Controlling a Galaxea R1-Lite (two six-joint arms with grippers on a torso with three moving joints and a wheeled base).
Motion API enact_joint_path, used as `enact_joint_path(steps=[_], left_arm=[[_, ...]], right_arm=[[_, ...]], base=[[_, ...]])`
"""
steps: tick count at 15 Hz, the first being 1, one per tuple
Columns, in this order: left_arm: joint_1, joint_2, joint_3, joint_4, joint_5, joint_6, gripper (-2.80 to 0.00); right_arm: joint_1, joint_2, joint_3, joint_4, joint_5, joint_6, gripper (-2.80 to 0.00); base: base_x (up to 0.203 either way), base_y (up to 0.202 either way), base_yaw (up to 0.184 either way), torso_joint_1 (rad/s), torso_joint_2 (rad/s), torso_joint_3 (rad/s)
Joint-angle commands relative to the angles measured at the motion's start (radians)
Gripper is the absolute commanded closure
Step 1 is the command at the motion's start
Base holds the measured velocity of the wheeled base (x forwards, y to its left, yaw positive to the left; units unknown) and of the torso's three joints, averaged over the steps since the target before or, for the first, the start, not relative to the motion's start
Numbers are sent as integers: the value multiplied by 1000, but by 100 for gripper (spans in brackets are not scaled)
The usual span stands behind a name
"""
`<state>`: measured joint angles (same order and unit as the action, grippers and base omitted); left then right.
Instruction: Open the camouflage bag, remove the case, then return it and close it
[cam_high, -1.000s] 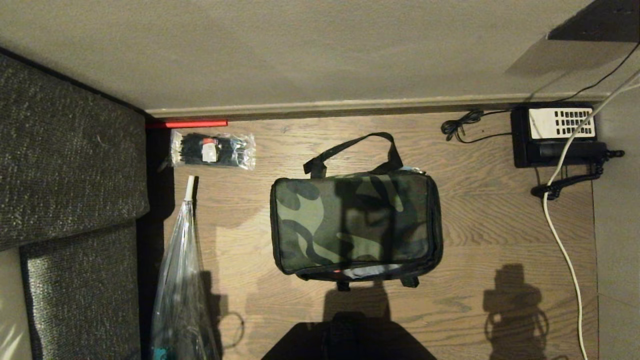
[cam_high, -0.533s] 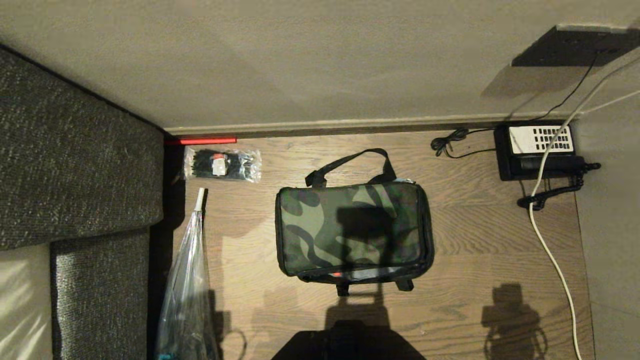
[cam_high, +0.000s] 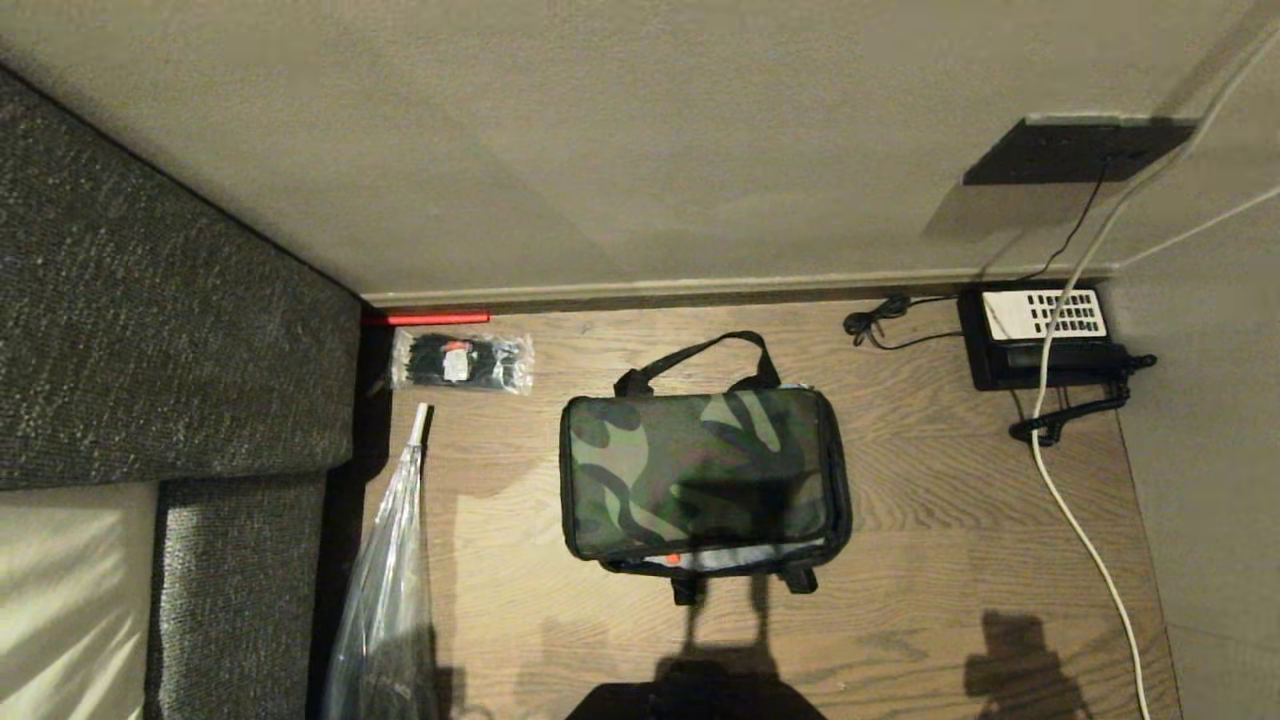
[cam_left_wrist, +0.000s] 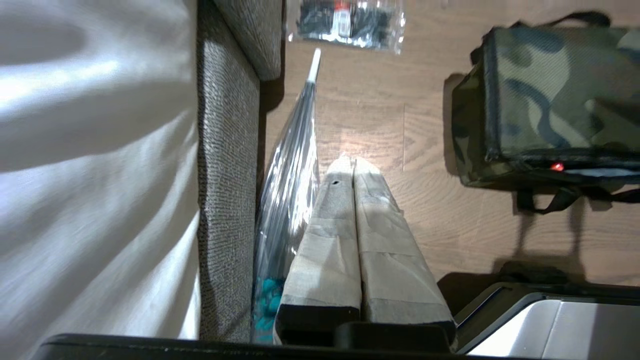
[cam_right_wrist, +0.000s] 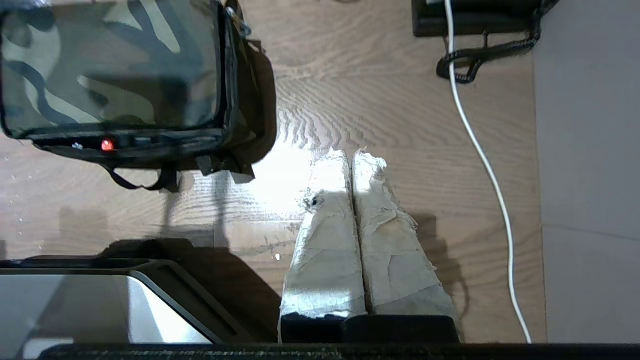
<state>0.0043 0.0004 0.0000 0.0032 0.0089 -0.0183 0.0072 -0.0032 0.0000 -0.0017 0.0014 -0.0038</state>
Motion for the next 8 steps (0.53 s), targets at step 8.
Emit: enact_joint_path(steps=[8], left_arm=[[0, 0, 3, 0, 0, 0, 0]], right_arm=[[0, 0, 0, 0, 0, 1, 0]], base=[[0, 0, 0, 2, 2, 201]])
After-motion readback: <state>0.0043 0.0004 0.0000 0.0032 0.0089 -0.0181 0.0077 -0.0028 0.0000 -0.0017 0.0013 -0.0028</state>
